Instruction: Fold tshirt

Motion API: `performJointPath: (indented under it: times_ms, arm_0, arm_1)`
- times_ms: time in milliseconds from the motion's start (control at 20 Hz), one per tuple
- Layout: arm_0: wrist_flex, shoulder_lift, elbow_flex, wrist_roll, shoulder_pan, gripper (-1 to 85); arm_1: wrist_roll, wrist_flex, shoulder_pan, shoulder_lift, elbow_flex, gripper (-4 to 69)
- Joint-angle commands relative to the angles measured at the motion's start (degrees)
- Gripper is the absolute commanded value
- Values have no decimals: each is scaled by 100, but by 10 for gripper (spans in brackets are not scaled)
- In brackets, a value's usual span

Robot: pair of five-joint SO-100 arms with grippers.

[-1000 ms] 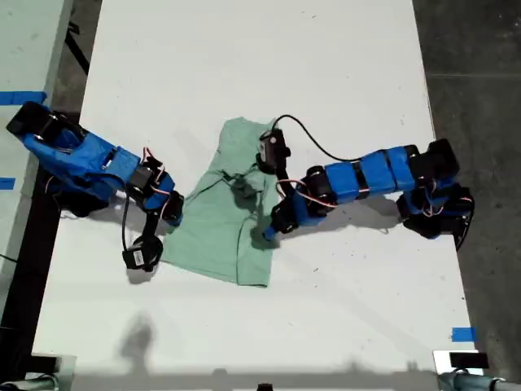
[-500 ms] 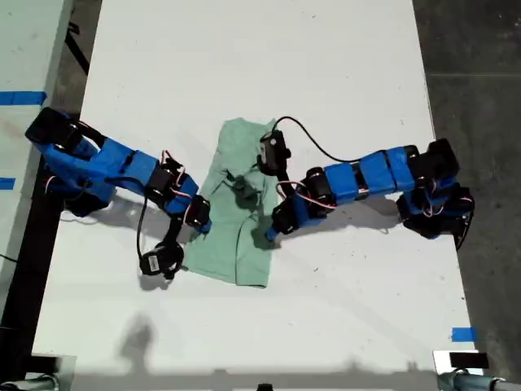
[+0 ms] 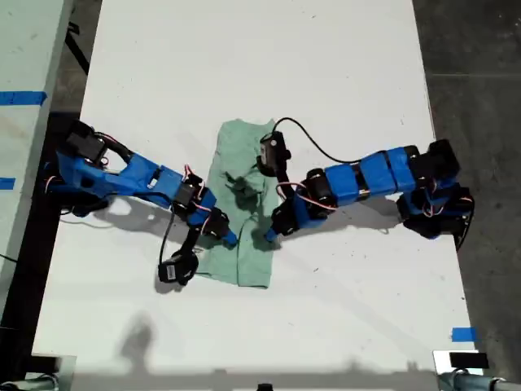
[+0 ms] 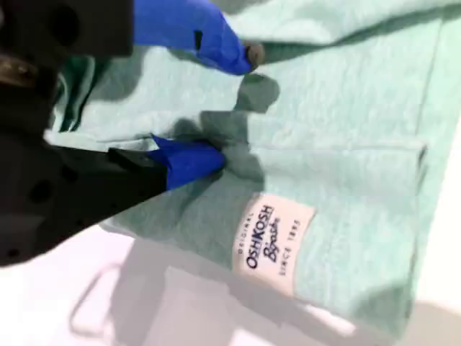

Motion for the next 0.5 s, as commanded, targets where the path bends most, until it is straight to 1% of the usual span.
performJointPath:
  times_ms: [0,100,150,300,450]
  arm_0:
    - [888,281,-448,-167,-105,231]
    - [1705,1011,-413,-536,35,243]
    - [1898,1468,-352,-633,167,237]
    - [1934,2452,-44,-932,650,219]
    - [1907,2514,-9,-1187,1037,214]
  arm_1:
    - [70,-132,-114,360,-44,167]
    - [97,-79,-149,413,-53,166]
    - [114,-44,-176,439,-53,165]
    - [193,97,-281,475,-211,194]
    - [316,141,-404,475,-396,218]
